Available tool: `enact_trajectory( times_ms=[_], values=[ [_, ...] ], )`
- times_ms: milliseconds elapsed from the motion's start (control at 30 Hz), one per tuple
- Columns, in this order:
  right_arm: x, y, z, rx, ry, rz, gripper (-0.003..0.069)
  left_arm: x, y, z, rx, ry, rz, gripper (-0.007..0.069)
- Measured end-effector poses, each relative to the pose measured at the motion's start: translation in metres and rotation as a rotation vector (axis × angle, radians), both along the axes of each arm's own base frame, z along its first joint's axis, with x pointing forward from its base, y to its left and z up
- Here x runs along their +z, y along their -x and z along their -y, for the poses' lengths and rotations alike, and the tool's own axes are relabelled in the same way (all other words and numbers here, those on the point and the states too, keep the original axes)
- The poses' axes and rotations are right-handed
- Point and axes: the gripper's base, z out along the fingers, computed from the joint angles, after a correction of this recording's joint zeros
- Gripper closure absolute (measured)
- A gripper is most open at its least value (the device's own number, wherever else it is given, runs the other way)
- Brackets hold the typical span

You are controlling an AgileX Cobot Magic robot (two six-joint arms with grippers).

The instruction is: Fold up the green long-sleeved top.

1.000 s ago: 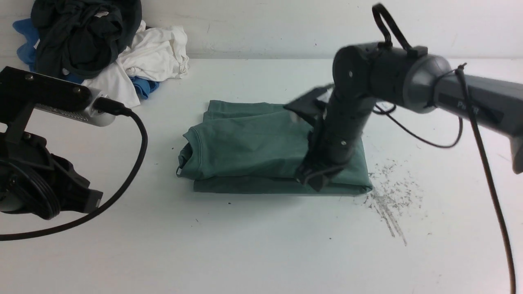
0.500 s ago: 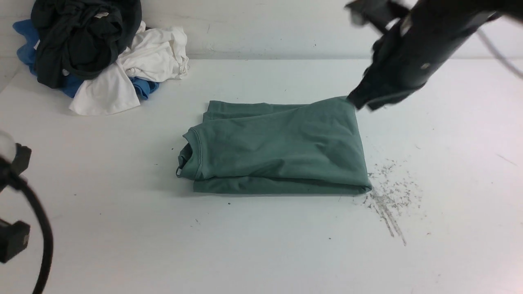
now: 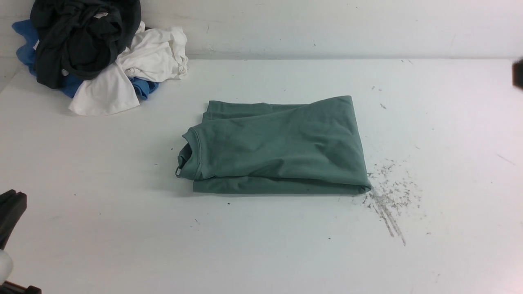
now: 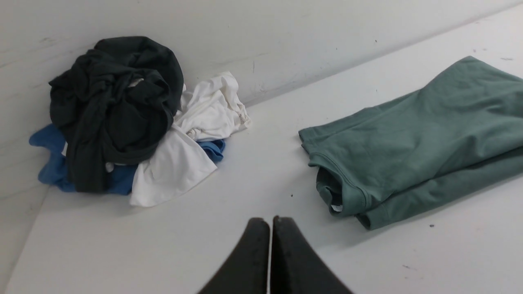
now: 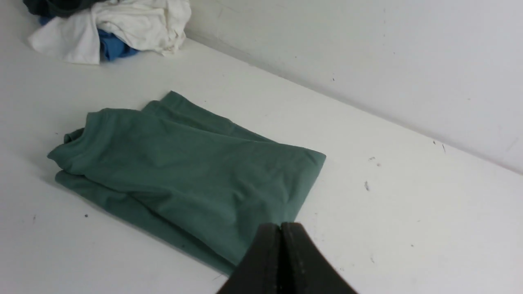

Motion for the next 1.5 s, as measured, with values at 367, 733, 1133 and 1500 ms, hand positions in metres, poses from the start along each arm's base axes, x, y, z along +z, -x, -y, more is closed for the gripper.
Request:
enact_trajectory(
  times_ms=[367,733,1133,1500],
  values=[
    [-0.127,0.046,0.015,0.052,-0.168,0.161,0.0669,-0.001,0.0,0.0,-0.001,-0.002,-0.008,0.0631],
    [-0.187,0.054,0.019,0.041,-0.096,-0.003,0.0669,-0.001,0.0,0.0,-0.001,-0.001,-0.008,0.0631],
    [-0.202,0.079,0.046,-0.174,-0.111,0.13,0.0669,-0.003,0.001,0.0,-0.004,-0.005,-0.029,0.0631],
    [-0.205,0.084,0.062,-0.439,-0.144,0.13,0.0669,-0.003,0.001,0.0,-0.005,-0.003,-0.035,0.0631]
  ],
)
